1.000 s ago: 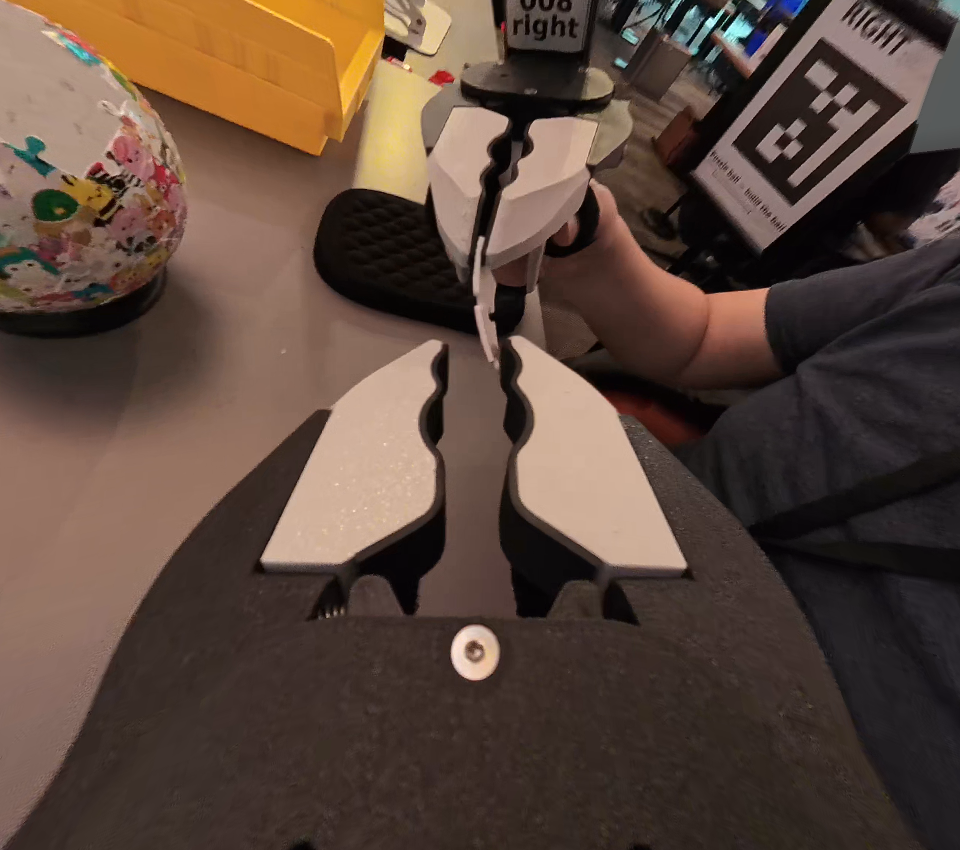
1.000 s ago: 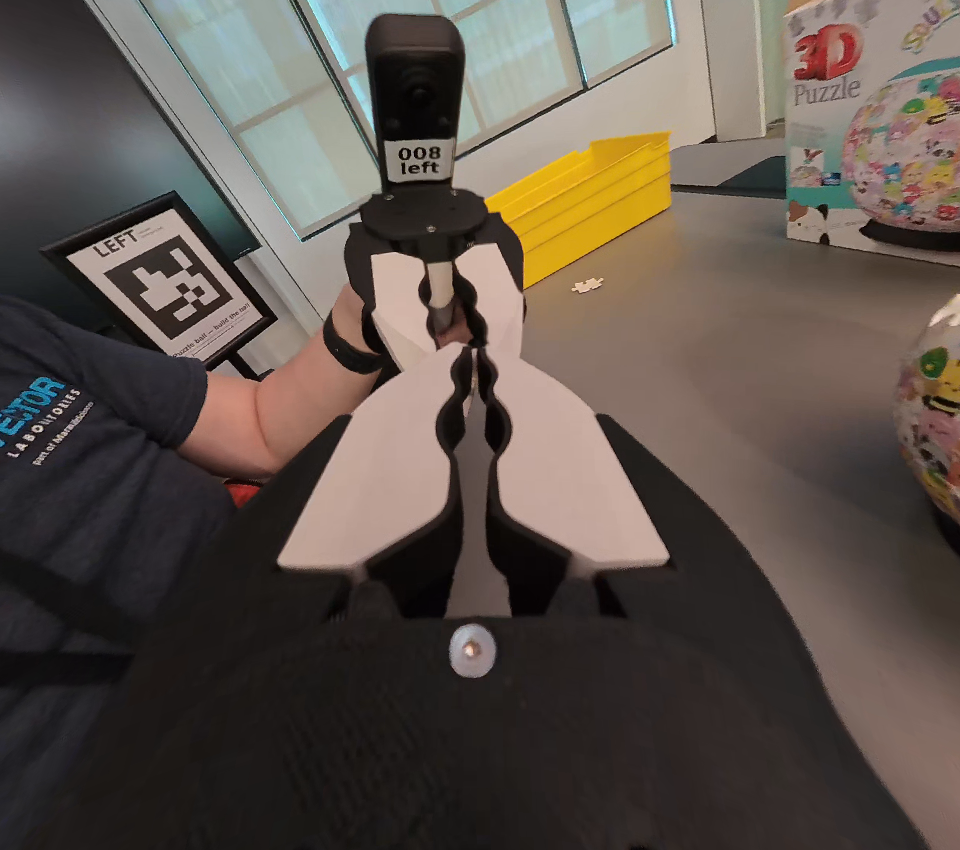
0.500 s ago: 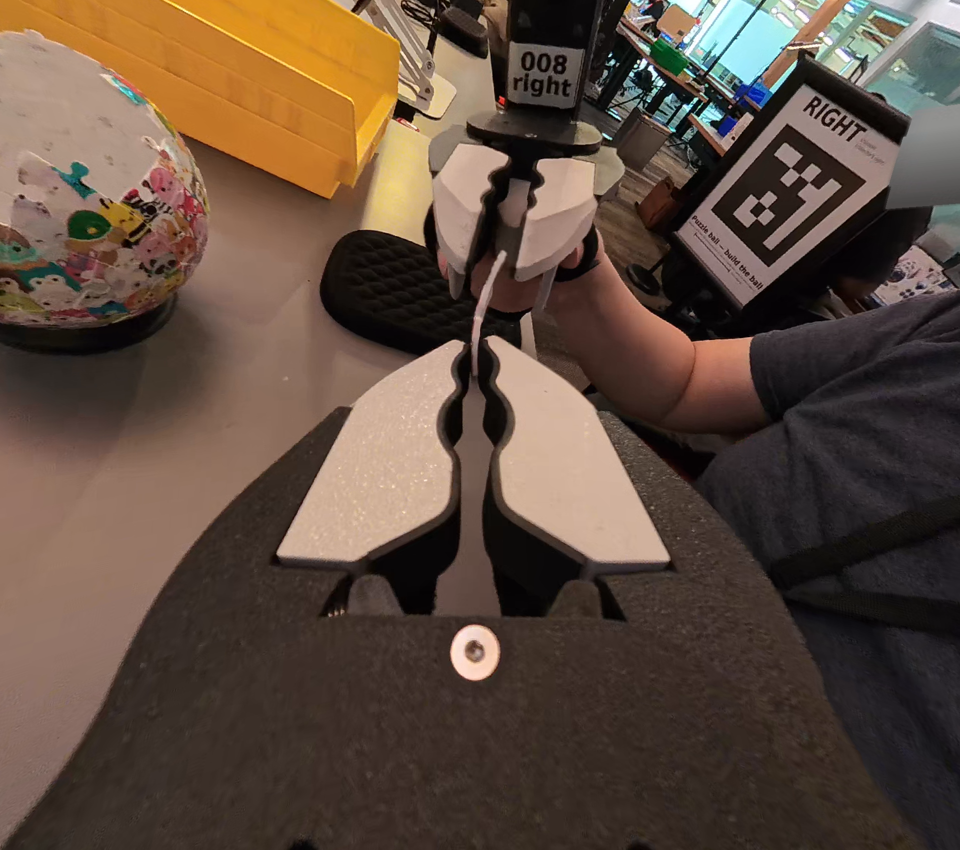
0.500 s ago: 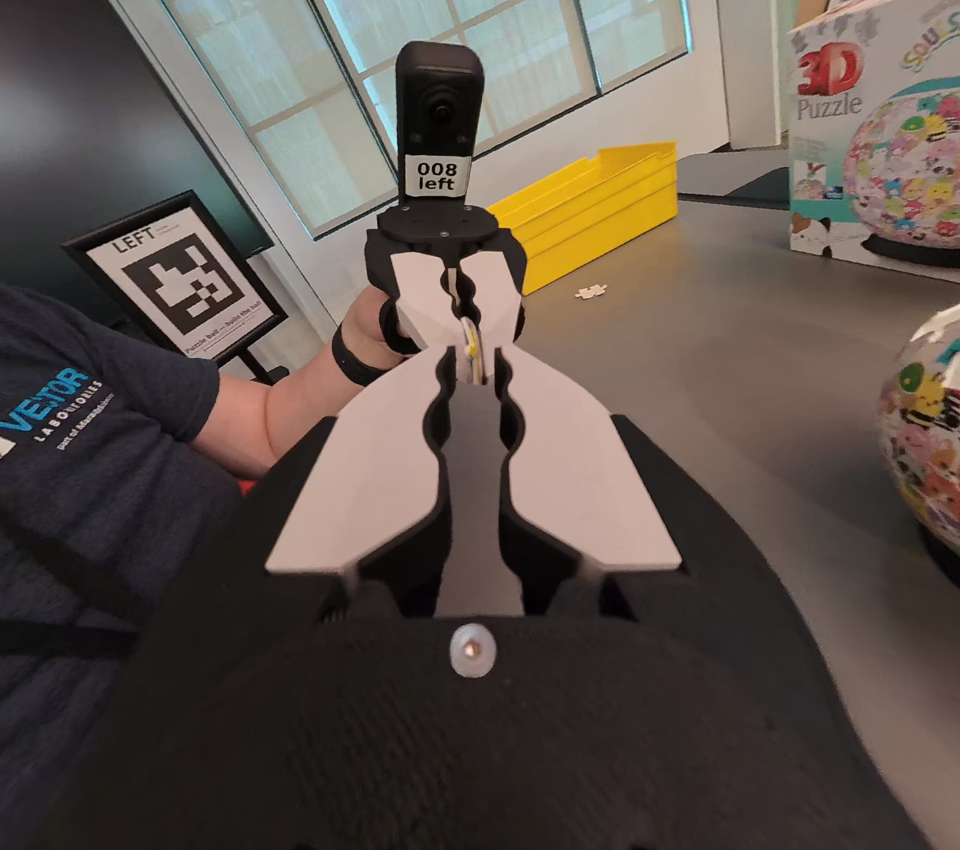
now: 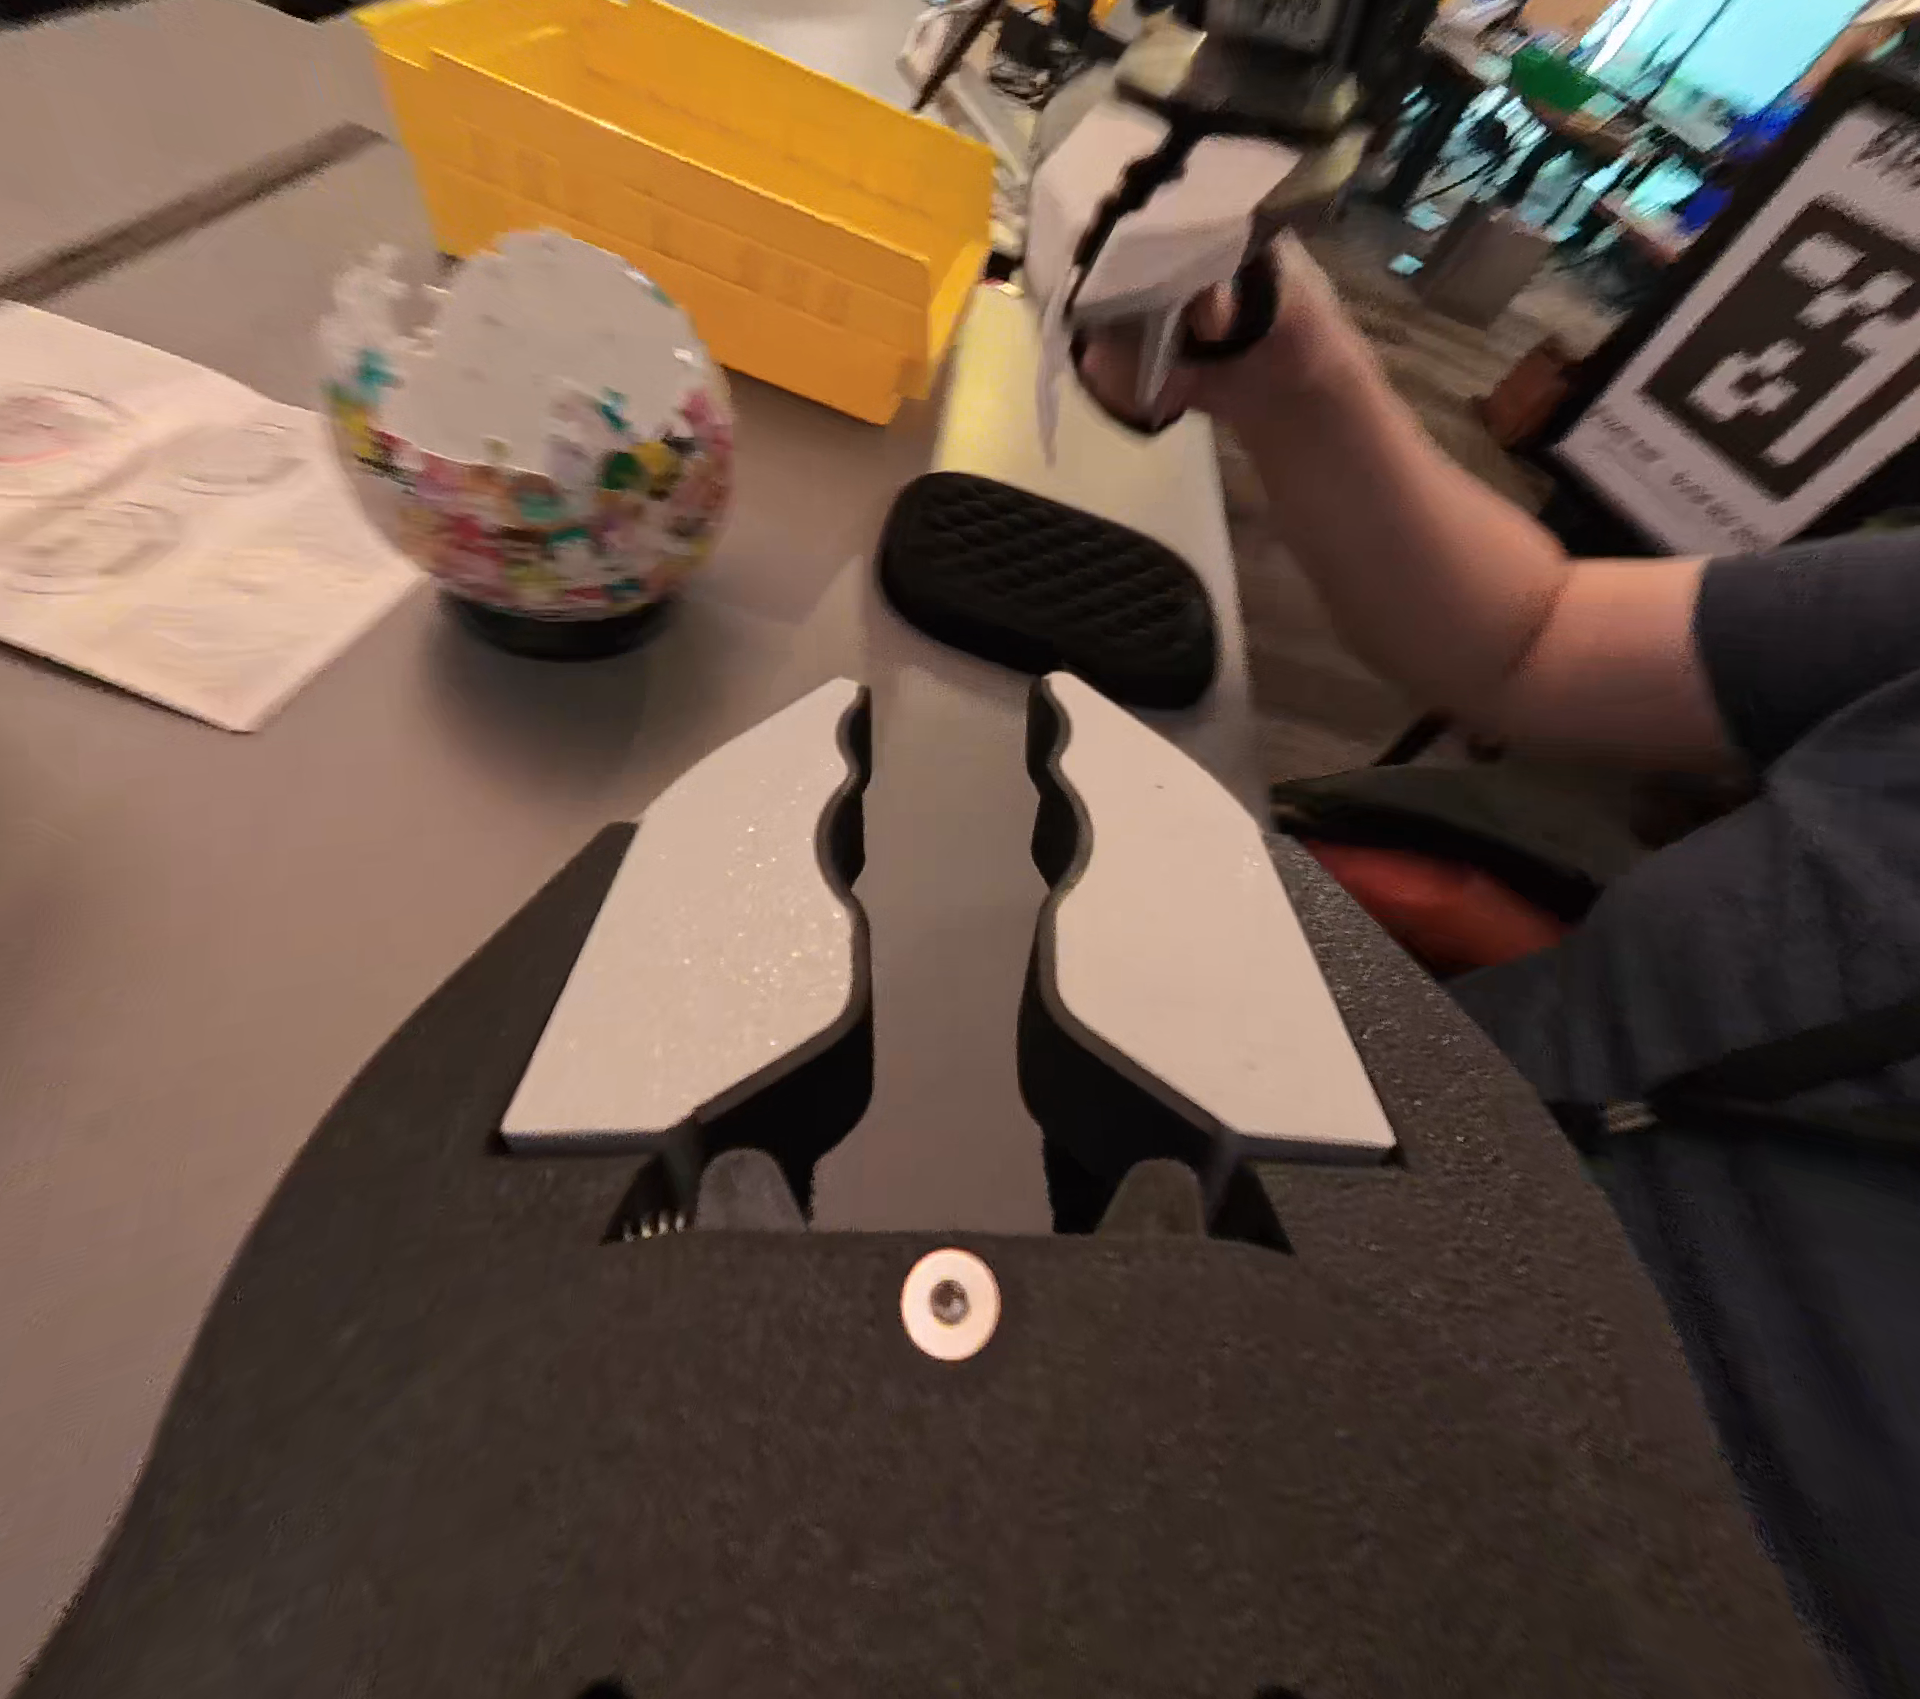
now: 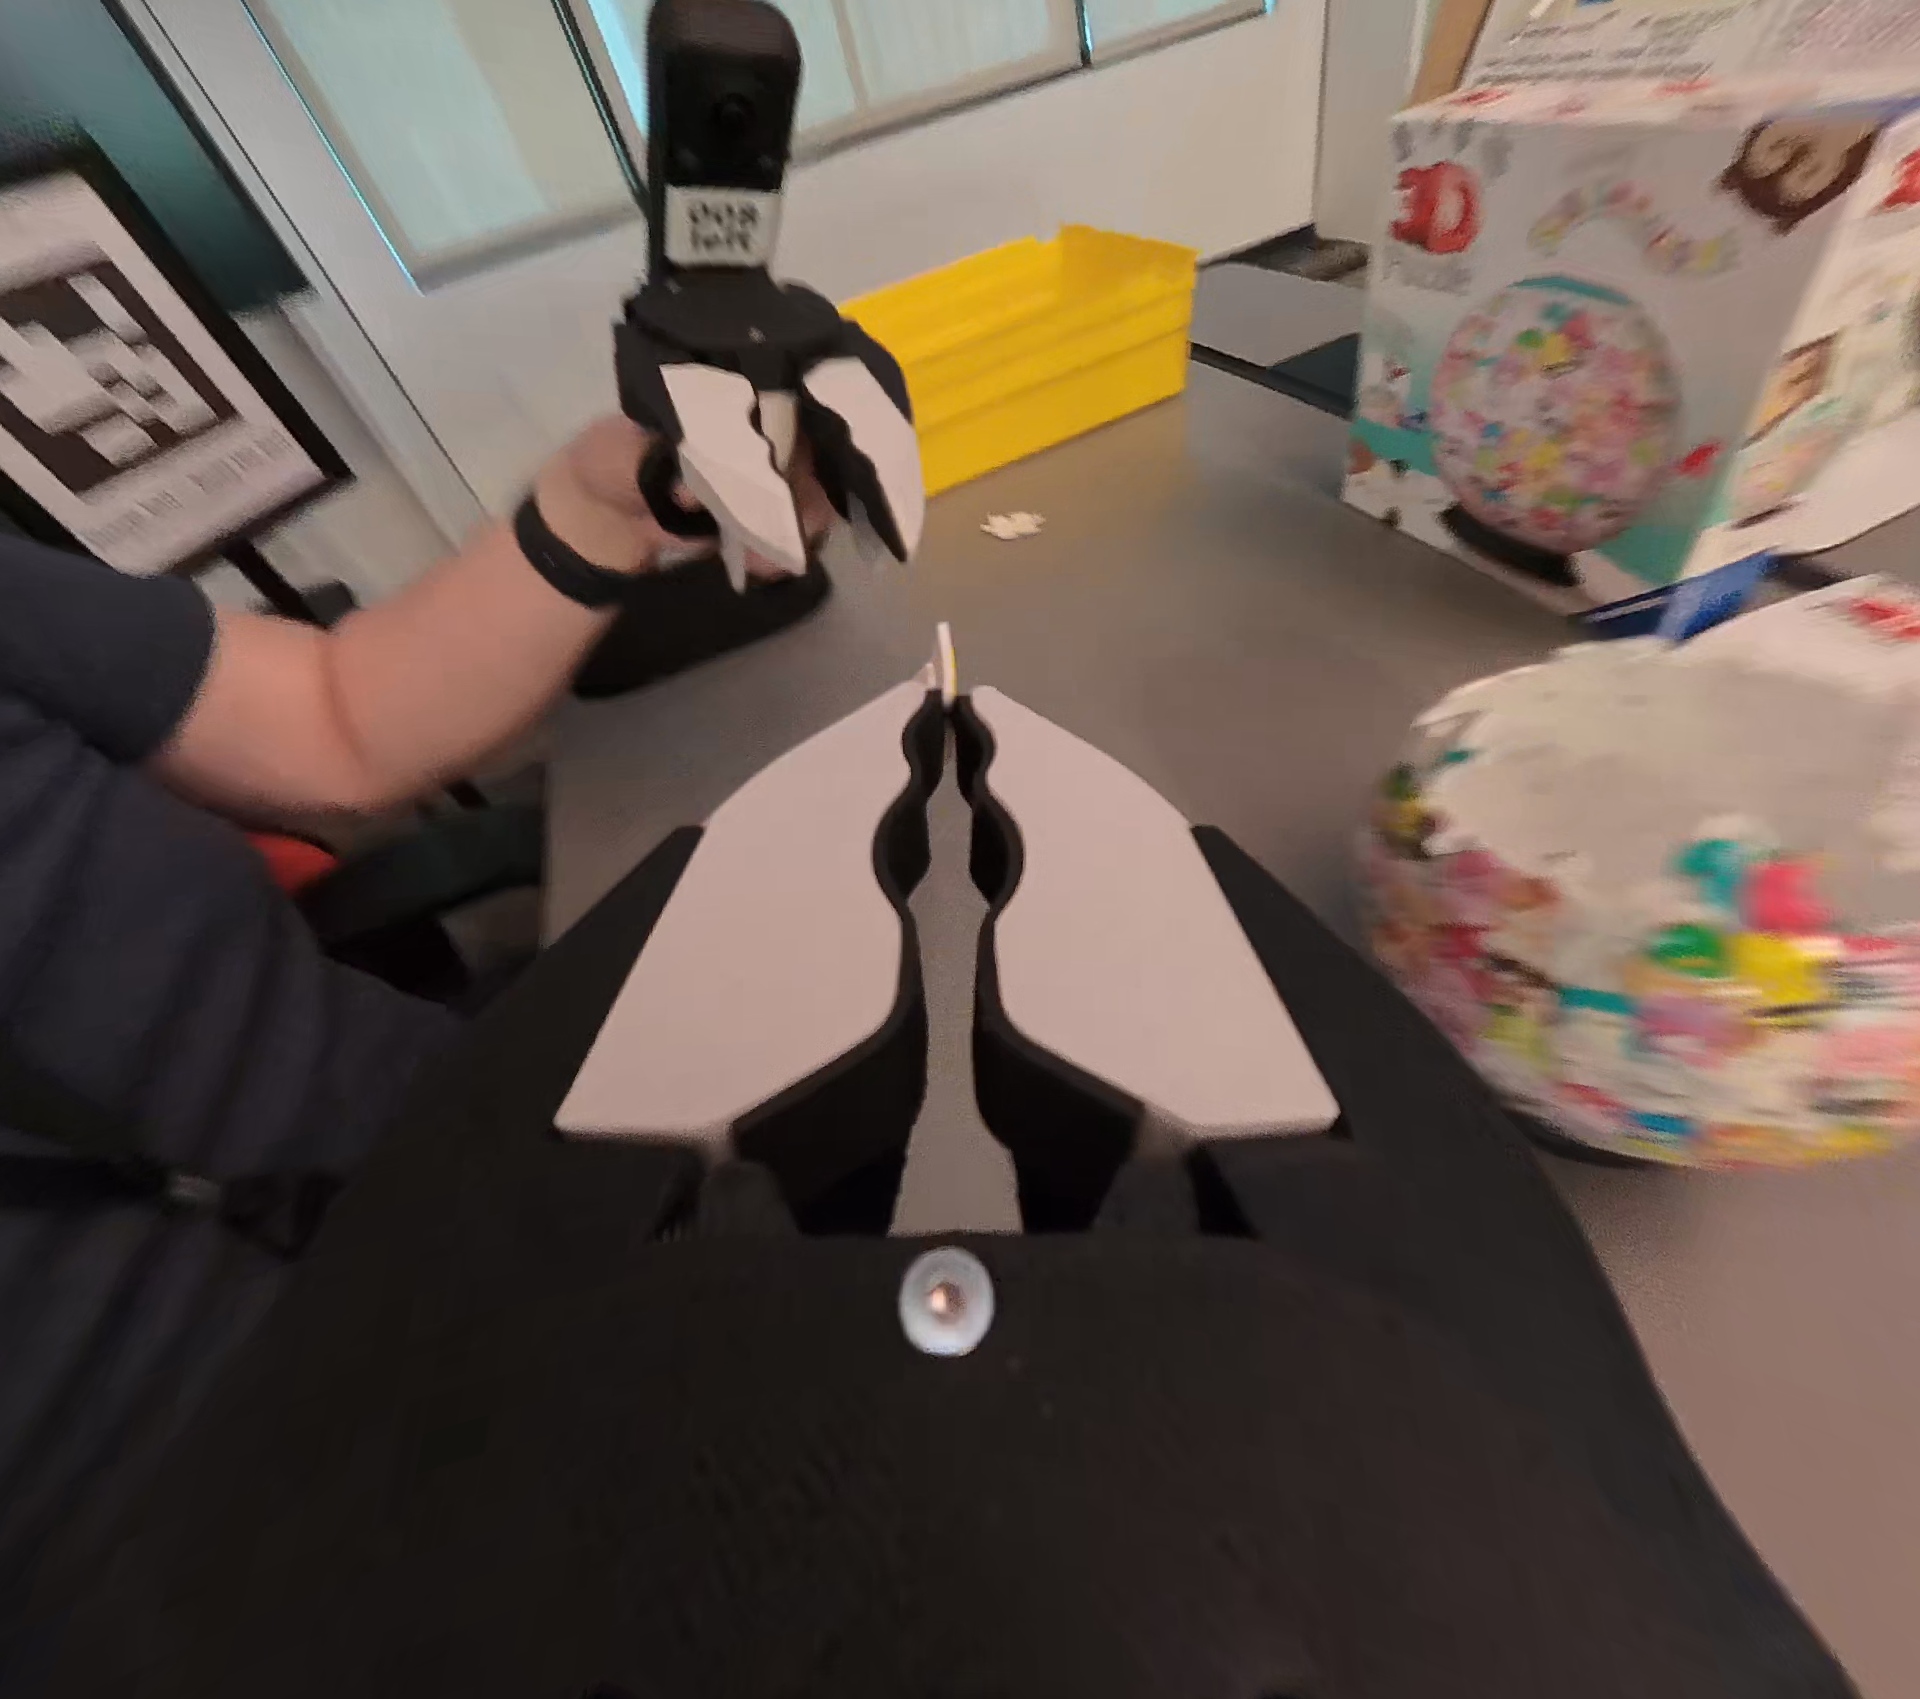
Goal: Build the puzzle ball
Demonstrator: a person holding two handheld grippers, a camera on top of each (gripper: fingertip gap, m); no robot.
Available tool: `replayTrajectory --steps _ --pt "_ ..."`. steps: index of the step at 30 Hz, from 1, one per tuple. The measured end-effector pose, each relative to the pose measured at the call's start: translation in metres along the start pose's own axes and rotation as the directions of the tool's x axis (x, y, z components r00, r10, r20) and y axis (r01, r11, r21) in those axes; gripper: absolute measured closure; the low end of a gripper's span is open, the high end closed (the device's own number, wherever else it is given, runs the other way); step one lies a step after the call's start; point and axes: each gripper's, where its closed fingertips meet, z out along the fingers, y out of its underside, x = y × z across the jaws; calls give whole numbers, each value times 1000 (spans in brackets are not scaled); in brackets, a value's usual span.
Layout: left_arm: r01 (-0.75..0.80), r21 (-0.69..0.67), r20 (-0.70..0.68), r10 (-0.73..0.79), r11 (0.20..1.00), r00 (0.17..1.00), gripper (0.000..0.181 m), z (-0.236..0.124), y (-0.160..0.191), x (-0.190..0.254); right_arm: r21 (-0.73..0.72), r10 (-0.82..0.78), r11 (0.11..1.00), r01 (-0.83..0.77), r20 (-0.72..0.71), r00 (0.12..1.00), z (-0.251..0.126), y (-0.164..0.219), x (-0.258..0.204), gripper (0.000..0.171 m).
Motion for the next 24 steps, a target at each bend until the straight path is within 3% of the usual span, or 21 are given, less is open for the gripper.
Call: replayTrajectory --steps 3,6,11,17,24 --pt "-112 -96 79 120 989 990 146 -6 -21 -34 -172 -239 961 217 -117 964 -21 -34 46 168" --pt "-197 -170 124 219 966 968 139 9 -60 -73 -355 -408 872 338 -145 901 -28 -58 101 168" --pt "-267 -232 91 294 935 951 135 65 -102 -128 -514 -467 787 340 -138 873 -10 -24 160 168" --pt "-376 -395 -56 387 838 921 131 127 -100 -162 -498 -433 810 309 -154 888 5 3 186 168" --pt "-409 -465 -175 371 785 912 132 161 -90 -176 -551 -478 766 331 -144 866 14 14 206 168"
